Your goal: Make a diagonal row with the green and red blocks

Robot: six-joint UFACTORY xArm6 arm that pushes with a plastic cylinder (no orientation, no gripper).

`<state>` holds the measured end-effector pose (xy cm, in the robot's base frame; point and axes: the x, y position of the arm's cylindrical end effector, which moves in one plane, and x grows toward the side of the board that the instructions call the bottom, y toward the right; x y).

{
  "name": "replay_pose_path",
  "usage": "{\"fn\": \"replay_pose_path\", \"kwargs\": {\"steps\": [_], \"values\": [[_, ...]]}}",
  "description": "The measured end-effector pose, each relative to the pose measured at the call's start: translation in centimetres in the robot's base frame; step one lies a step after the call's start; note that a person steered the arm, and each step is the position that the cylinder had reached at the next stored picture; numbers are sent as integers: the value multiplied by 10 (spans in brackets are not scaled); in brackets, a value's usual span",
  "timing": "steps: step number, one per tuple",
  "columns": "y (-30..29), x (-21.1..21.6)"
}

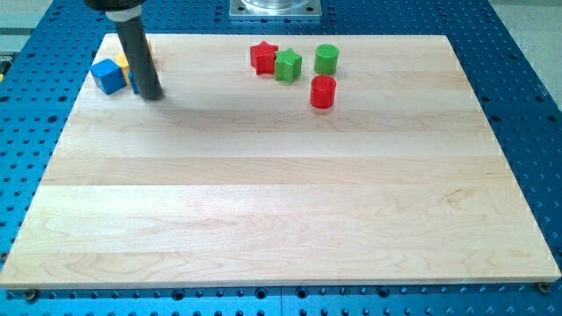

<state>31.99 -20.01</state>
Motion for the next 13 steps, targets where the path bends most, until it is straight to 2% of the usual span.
{"fn": "replay_pose_path", "kwargs": {"steps": [1, 3, 9, 10, 11, 12, 13], "values": [[-12, 18], [68, 22], [81, 23], [81, -4], [109, -36], [166, -39], [153, -53]]}}
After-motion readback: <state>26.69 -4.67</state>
